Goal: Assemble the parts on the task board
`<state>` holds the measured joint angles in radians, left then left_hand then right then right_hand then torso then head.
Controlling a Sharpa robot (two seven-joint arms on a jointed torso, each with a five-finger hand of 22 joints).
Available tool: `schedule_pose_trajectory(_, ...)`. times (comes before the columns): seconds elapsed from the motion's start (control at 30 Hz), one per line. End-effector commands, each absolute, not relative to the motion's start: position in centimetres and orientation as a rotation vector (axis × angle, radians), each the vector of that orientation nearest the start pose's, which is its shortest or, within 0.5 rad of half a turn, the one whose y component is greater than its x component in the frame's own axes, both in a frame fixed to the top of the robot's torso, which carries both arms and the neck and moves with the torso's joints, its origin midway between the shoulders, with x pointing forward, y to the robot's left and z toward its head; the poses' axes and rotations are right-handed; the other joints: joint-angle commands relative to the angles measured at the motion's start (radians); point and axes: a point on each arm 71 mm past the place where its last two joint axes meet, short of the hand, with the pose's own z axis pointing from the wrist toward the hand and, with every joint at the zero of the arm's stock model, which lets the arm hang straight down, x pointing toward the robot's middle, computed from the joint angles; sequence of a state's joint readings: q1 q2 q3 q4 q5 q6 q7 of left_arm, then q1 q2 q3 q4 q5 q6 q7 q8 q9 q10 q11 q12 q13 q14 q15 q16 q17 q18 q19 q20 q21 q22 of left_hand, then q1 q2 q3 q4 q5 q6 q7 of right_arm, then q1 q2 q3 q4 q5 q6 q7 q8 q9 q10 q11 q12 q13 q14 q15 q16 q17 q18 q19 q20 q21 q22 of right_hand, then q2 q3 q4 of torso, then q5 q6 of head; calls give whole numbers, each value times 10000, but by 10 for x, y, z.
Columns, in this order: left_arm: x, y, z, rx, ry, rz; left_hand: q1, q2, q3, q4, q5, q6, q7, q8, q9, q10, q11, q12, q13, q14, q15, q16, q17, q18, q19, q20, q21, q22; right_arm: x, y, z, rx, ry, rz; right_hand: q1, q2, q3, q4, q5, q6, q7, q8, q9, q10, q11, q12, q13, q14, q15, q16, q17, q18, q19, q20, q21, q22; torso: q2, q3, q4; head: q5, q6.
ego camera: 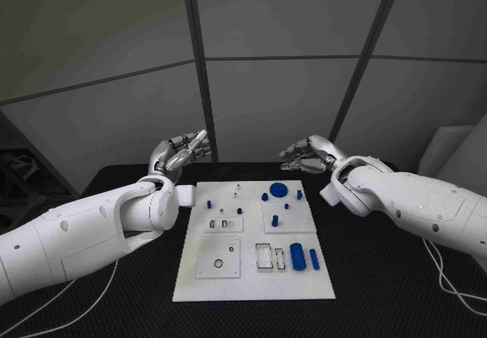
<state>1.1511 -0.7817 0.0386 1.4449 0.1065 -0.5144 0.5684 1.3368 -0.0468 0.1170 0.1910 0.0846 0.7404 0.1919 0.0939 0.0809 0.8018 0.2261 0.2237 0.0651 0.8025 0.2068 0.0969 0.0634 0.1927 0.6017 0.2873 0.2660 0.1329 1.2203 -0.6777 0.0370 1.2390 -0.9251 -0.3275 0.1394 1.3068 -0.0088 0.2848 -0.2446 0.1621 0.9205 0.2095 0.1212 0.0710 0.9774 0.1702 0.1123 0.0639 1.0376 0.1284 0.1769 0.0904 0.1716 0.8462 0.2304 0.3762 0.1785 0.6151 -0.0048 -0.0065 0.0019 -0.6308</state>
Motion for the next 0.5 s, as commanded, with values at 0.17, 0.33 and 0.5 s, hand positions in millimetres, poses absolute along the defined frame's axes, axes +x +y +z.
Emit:
schedule_pose_trajectory(0.17,497,215,-163,-11598,10716,-15134,34,145,-38,-218,70,393,696,86,31,162,-31,-3,-13,275,-29,-67,14,-356,148,-6,76,-14,546,-181,-153,-914,16706,7024,-3,-249,48,-188,-30,1272,-477,-126,17,1635,-667,-290,4,3359,-1066,1630,846,123,1733,-1054,3237,1791,660,-32,110,-117,205)
schedule_pose_trajectory(0.33,492,212,-160,-11585,10805,-15332,40,153,-41,-246,70,420,694,84,30,173,-33,-10,-14,288,-32,-81,13,-354,162,-6,83,-17,547,-173,-152,-1883,16695,6145,-265,-341,231,-86,-16,1406,-598,-313,6,1935,-813,-457,4,4485,-1332,3056,1692,119,2369,-1277,4370,2424,893,-64,185,-186,279)
schedule_pose_trajectory(0.5,488,209,-158,-11551,10861,-15528,42,155,-42,-257,70,437,695,84,31,176,-33,-13,-14,290,-32,-87,12,-352,166,-6,85,-18,548,-166,-150,-2362,16702,5666,-535,-535,625,62,-21,1456,-588,-550,7,1534,-800,-482,-1,4649,-1322,4787,2872,-236,3573,-1315,6588,5094,1082,-77,237,-257,343)
